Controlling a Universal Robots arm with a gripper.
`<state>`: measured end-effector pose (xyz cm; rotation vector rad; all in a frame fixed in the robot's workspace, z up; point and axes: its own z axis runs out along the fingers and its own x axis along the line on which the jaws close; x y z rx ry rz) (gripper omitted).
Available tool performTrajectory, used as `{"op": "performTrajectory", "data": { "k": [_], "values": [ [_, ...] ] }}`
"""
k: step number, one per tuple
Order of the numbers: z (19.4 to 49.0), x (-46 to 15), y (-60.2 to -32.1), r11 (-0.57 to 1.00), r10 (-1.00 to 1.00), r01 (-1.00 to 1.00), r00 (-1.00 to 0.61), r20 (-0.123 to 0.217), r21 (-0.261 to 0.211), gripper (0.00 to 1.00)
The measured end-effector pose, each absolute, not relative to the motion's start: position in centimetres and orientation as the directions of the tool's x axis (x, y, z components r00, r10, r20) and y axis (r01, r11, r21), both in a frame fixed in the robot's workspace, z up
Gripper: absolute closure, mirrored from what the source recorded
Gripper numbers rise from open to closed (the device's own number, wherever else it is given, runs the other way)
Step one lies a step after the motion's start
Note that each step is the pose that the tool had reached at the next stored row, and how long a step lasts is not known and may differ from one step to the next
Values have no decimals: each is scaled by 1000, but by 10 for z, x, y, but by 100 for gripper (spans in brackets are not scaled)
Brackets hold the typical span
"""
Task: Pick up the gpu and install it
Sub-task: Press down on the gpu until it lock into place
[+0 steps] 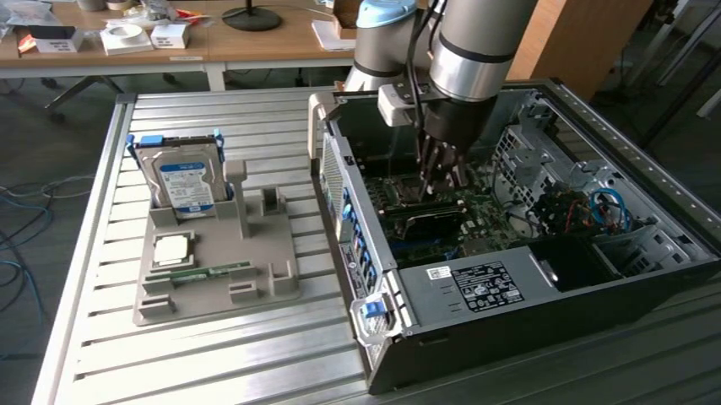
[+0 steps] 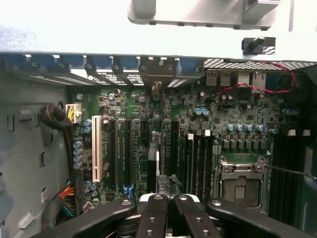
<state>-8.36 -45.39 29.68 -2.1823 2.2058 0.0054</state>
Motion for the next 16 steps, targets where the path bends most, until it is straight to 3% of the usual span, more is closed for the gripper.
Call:
{"op": "performTrajectory", "data": {
  "k": [16],
  "values": [
    [286, -84, -454, 11, -999, -1000, -10, -30, -25, 89]
  ]
}}
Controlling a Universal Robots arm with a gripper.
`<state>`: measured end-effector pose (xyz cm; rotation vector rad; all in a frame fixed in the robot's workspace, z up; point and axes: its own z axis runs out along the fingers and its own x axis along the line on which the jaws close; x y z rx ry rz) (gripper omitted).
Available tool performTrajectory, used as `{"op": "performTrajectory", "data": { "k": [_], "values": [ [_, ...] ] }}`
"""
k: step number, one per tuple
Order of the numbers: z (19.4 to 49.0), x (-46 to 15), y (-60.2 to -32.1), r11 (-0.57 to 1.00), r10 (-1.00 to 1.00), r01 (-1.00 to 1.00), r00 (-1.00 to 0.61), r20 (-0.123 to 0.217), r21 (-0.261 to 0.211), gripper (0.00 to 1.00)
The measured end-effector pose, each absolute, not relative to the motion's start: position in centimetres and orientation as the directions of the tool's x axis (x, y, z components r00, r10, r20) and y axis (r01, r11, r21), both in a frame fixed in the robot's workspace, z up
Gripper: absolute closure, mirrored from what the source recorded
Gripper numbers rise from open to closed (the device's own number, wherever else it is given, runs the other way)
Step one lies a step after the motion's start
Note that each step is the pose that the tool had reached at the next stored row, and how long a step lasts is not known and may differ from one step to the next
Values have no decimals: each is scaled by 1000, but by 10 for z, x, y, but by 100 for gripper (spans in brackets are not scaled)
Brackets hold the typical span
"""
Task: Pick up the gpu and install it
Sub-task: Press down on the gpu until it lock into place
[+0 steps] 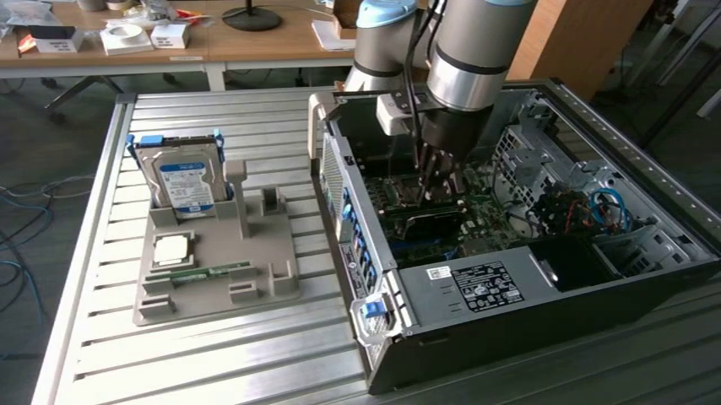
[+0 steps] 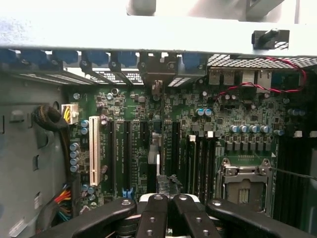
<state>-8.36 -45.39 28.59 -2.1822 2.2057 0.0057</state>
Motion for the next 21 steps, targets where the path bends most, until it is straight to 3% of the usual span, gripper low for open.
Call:
{"op": "performTrajectory", "data": {
  "k": [21],
  "values": [
    [274, -87, -453, 11, -999, -1000, -10, -32, -25, 89]
  ]
}}
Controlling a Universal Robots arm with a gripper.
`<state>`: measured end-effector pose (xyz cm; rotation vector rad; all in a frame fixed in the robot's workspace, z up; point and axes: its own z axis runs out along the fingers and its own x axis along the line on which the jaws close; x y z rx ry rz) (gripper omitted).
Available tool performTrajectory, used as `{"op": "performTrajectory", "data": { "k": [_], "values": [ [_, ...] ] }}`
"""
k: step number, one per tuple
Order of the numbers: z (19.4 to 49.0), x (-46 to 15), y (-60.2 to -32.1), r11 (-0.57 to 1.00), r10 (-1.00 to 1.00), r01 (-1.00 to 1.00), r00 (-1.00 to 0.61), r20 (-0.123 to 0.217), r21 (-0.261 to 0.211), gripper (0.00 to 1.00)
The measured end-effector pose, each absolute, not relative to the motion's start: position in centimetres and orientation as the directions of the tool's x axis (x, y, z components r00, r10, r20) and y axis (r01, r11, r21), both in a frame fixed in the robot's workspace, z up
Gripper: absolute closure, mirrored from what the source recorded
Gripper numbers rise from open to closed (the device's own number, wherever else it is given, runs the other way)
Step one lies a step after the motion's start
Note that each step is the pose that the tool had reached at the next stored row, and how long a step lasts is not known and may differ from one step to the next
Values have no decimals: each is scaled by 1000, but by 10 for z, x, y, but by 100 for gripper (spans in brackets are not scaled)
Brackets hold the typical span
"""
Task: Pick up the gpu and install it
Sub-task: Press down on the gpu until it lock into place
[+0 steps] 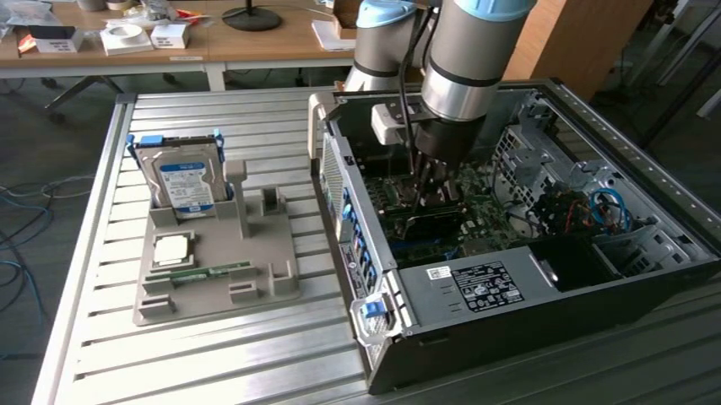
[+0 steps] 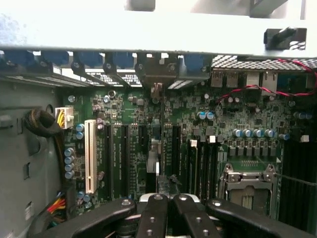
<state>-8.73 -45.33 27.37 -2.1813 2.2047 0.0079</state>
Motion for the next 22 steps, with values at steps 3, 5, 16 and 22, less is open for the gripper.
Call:
{"op": "performTrajectory", "data": {
  "k": [3, 5, 16, 22],
  "values": [
    [274, -88, -453, 11, -999, -1000, -10, -32, -25, 89],
    [273, -90, -453, 11, -999, -1000, -10, -32, -25, 89],
    [269, -90, -452, 11, -999, -1000, -10, -32, -25, 89],
    [267, -90, -452, 11, -999, -1000, -10, -32, -24, 89]
  ]
}}
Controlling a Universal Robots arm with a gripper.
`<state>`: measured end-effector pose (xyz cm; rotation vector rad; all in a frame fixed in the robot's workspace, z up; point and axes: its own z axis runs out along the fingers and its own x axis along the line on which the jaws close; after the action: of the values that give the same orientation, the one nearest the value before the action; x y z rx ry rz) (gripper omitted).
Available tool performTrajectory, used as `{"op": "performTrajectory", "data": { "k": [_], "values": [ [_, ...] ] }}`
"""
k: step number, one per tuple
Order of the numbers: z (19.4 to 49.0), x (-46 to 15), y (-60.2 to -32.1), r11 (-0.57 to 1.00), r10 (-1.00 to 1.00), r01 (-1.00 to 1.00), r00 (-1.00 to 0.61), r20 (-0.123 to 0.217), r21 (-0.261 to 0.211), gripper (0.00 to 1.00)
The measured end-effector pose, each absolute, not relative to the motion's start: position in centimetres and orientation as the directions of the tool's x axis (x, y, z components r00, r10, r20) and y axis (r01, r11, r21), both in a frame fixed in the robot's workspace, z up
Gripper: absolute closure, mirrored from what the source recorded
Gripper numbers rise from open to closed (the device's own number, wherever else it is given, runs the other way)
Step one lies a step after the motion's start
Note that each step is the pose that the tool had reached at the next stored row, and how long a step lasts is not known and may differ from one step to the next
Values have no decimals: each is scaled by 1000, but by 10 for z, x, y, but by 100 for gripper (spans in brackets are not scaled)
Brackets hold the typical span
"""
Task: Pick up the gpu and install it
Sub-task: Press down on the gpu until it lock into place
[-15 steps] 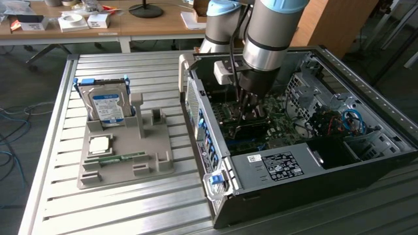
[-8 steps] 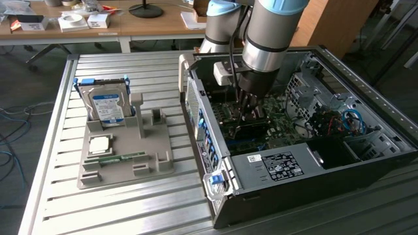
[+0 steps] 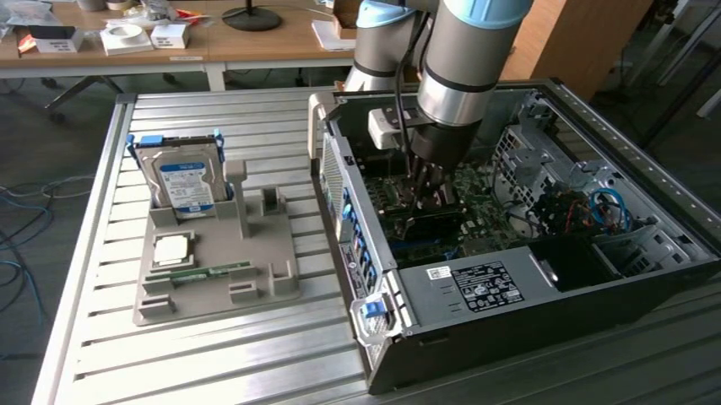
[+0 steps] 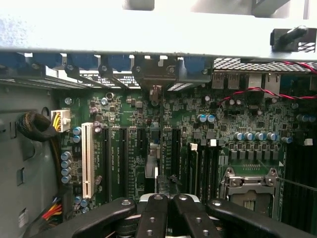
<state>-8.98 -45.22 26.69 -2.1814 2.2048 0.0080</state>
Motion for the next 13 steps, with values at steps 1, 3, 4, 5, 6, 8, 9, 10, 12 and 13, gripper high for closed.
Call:
{"op": "performTrajectory", "data": {
  "k": [1, 3, 4, 5, 6, 8, 9, 10, 12, 13],
  "values": [
    [267, -90, -452, 11, -999, -1000, -10, -32, -24, 89],
    [266, -90, -452, 11, -999, -1000, -10, -32, -24, 89],
    [266, -90, -452, 11, -999, -1000, -10, -32, -24, 89],
    [266, -90, -452, 11, -999, -1000, -10, -32, -25, 89],
    [266, -90, -452, 11, -999, -1000, -10, -32, -25, 89],
    [266, -90, -452, 11, -999, -1000, -10, -32, -25, 89],
    [266, -90, -452, 11, -999, -1000, -10, -32, -25, 89],
    [265, -90, -452, 11, -999, -1000, -10, -32, -24, 89],
    [265, -90, -452, 11, -999, -1000, -10, -32, -24, 89],
    [265, -90, -452, 11, -999, -1000, -10, -32, -25, 89]
  ]
}}
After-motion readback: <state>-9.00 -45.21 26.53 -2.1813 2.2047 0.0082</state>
